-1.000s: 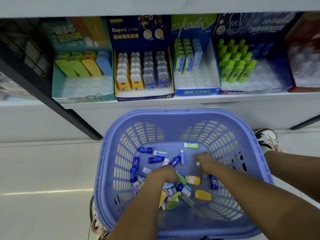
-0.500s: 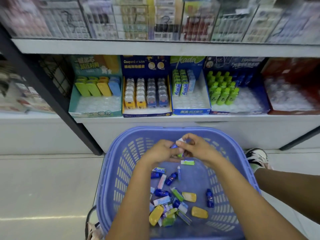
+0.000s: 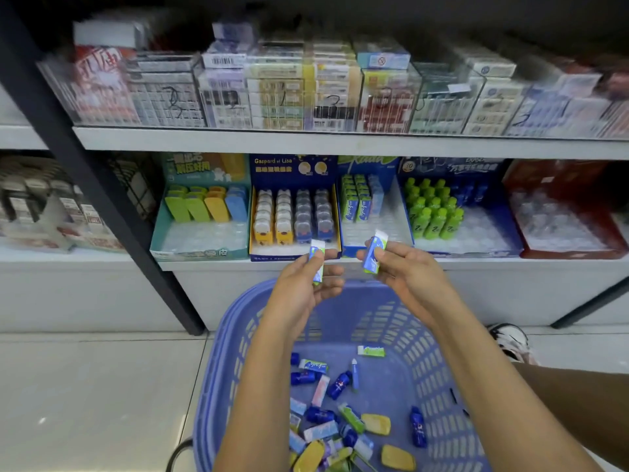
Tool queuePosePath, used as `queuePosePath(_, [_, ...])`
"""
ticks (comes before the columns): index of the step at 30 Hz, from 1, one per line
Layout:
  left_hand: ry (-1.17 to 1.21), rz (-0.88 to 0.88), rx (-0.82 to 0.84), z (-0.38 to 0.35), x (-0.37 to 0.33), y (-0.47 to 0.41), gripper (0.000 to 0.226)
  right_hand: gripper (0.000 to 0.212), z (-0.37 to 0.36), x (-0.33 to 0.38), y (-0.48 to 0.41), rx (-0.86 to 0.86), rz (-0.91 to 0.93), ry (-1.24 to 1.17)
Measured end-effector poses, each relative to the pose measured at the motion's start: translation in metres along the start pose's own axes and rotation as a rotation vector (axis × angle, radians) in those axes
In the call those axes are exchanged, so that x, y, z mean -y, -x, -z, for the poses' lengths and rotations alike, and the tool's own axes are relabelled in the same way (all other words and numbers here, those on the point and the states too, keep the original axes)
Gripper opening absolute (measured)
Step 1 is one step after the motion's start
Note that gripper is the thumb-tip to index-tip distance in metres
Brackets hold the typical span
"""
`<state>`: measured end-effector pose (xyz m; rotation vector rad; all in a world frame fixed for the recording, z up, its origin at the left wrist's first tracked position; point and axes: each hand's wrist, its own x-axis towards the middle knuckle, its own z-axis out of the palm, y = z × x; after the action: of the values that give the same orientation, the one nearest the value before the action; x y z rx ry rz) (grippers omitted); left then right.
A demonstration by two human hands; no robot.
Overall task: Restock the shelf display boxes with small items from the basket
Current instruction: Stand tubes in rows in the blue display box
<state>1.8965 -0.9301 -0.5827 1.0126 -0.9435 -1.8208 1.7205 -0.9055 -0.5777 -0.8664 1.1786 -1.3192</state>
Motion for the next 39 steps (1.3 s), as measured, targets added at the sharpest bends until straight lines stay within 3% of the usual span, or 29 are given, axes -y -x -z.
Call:
queuePosePath(3, [0.001,0.004,-0.05,-0.001,-0.001,-0.002,0.034,0.017,-0.003,0.008,-0.012,-0.095,-0.008,0.097])
queuePosePath(7, [0.094,0.018,-0.05,0.0,-0.003,-0.005,0.037,0.026,0.006,0.026,-0.046,-0.224,0.177,0.857])
queuePosePath(9, [0.112,0.014,-0.042,0.001,-0.004,-0.006,0.038,0.024,0.006,0.036,-0.059,-0.248,0.295,1.061])
queuePosePath(18, [0.096,0.048,-0.115,0.005,0.004,-0.017,0.037,0.025,-0.005,0.04,-0.097,-0.088,0.49,1.22])
queuePosePath(22, [0.093,0.046,-0.116,0.007,0.006,-0.019,0.035,0.013,-0.001,0.044,-0.107,-0.08,0.445,1.149])
queuePosePath(28, [-0.001,-0.013,0.001,0.013,0.009,-0.019,0.027,0.019,0.0,0.055,-0.114,-0.03,0.312,1.039])
queuePosePath(31, [-0.078,-0.015,-0.004,0.013,0.012,-0.018,0.022,0.021,0.0,0.057,-0.118,0.011,0.262,1.09])
queuePosePath(34, [-0.192,-0.036,-0.053,0.011,0.015,-0.019,0.021,0.015,-0.003,0.046,-0.121,-0.055,0.267,1.162])
queuePosePath(39, [-0.429,-0.12,-0.096,0.008,0.017,-0.02,0.008,0.024,-0.012,0.049,-0.114,-0.077,0.325,1.329])
